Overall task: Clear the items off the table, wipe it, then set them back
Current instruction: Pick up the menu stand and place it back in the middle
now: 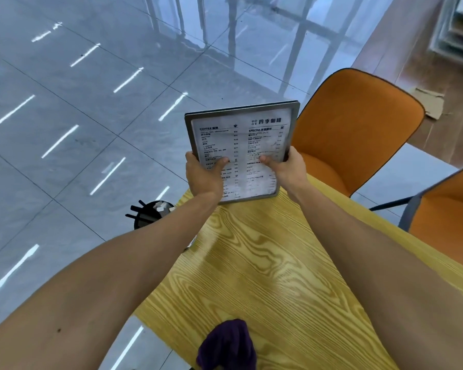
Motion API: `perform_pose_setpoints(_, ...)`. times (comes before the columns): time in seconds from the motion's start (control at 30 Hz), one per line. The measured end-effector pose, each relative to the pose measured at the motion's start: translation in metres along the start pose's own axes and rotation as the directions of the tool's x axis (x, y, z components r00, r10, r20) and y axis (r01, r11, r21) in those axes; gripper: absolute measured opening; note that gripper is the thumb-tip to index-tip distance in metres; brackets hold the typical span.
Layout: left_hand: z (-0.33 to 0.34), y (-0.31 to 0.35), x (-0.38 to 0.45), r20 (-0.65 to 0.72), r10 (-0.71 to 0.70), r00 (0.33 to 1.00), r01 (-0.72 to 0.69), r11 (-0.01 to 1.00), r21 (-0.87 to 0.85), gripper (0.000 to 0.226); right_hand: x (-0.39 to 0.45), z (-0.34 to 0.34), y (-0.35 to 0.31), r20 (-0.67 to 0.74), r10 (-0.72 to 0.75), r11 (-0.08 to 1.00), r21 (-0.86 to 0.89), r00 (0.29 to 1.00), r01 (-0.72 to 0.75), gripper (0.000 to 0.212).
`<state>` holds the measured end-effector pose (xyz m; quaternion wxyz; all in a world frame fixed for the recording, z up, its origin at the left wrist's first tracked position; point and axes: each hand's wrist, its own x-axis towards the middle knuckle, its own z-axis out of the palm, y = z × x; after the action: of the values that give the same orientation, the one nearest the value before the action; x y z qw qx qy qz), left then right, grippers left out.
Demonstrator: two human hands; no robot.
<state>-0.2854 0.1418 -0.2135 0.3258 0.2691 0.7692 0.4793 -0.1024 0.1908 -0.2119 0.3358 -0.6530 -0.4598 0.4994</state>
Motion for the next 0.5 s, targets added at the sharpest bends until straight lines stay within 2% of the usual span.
perform_pose_setpoints(0.3,0.033,0.021,-0.083,0.193,0.097,0.976,-0.096,0.995,-0.016,0.046,-0.064,-0.095,0.029,-0.171,0.032,0.999,-0.003,0.985,-0.033,0.055)
perform_pose_setpoints(0.5,0.065,0.025,-0.163,0.361,0.116,0.926,-0.112,0.993,-0.032,0.048,-0.124,-0.175,0.065,-0.318,0.081,0.997,0.008,0.945,-0.082,0.059)
